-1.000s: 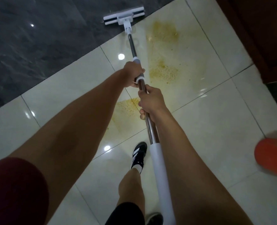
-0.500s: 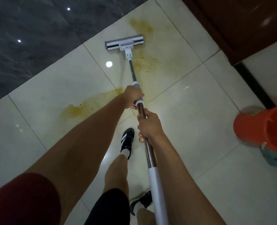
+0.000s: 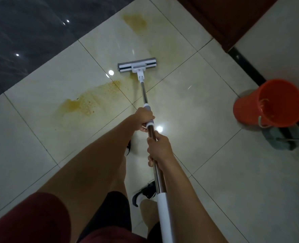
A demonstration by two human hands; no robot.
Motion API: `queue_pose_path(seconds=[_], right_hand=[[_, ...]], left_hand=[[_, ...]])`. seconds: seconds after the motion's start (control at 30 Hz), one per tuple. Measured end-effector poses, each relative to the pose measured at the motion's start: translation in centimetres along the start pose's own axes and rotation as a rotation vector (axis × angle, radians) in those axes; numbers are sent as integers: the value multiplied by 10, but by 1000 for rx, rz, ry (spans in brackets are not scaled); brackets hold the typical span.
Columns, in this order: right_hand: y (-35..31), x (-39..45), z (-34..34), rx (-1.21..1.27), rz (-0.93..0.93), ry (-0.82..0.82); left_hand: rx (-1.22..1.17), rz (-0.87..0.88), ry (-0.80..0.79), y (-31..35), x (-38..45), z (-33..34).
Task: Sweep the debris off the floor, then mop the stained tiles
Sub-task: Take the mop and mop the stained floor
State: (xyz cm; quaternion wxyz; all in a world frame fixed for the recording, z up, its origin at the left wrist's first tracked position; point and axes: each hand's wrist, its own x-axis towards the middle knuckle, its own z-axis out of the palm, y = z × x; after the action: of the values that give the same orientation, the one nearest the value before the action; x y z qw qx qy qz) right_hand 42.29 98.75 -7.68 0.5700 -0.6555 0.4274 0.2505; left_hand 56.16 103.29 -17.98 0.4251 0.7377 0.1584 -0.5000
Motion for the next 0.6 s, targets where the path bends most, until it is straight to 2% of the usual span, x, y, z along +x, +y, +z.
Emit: queue_pose_path(seconds=[0.3, 0.6], right_hand=[[-47, 39, -10, 18, -12, 39], [-173, 147, -5, -9, -58, 57]], left_hand=[[-101, 60, 59, 45, 32, -15], [-94, 90, 75, 161, 116, -91]])
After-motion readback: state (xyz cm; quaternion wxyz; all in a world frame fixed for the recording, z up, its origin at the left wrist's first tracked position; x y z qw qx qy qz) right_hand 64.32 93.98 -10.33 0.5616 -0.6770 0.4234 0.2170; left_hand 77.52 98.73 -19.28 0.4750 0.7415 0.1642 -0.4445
